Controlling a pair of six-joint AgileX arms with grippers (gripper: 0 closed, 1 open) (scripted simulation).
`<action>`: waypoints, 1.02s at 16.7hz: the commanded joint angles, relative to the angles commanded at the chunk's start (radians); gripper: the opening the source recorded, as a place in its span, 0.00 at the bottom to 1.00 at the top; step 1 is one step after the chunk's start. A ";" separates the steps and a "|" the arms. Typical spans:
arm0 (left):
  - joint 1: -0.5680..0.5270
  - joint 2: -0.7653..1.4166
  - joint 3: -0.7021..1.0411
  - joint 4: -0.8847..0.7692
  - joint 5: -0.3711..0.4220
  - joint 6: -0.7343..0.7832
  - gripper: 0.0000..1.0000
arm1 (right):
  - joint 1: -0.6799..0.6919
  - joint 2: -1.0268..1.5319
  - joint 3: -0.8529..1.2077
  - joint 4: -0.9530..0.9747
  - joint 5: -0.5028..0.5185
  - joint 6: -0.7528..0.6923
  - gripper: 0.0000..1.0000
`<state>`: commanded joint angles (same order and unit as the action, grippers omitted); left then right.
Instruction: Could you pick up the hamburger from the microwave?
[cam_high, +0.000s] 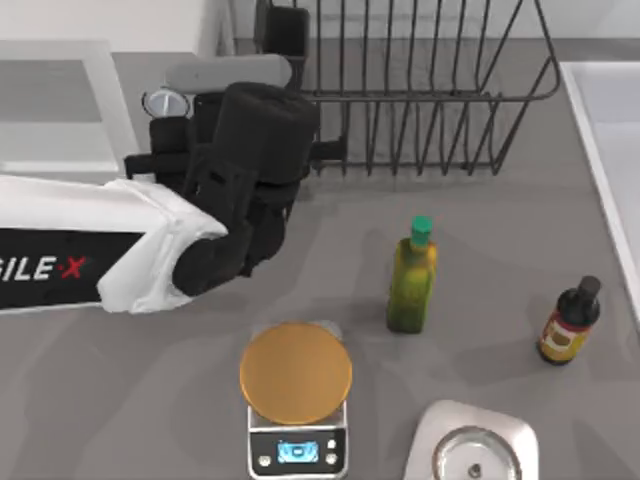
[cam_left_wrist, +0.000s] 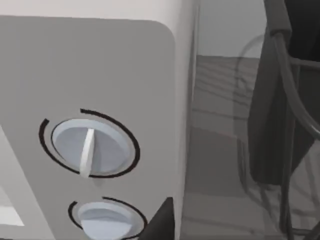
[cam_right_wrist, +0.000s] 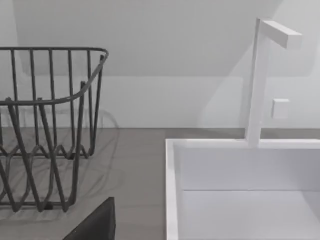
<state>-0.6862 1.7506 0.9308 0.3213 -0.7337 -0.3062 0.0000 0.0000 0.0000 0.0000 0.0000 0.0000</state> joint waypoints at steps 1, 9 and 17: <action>0.018 0.011 -0.006 0.022 0.006 -0.002 0.00 | 0.000 0.000 0.000 0.000 0.000 0.000 1.00; -0.019 0.292 -0.094 0.439 0.026 -0.001 0.00 | 0.000 0.000 0.000 0.000 0.000 0.000 1.00; -0.123 0.383 -0.117 0.536 0.021 -0.005 0.00 | 0.000 0.000 0.000 0.000 0.000 0.000 1.00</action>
<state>-0.8094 2.1339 0.8140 0.8571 -0.7129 -0.3107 0.0000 0.0000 0.0000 0.0000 0.0000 0.0000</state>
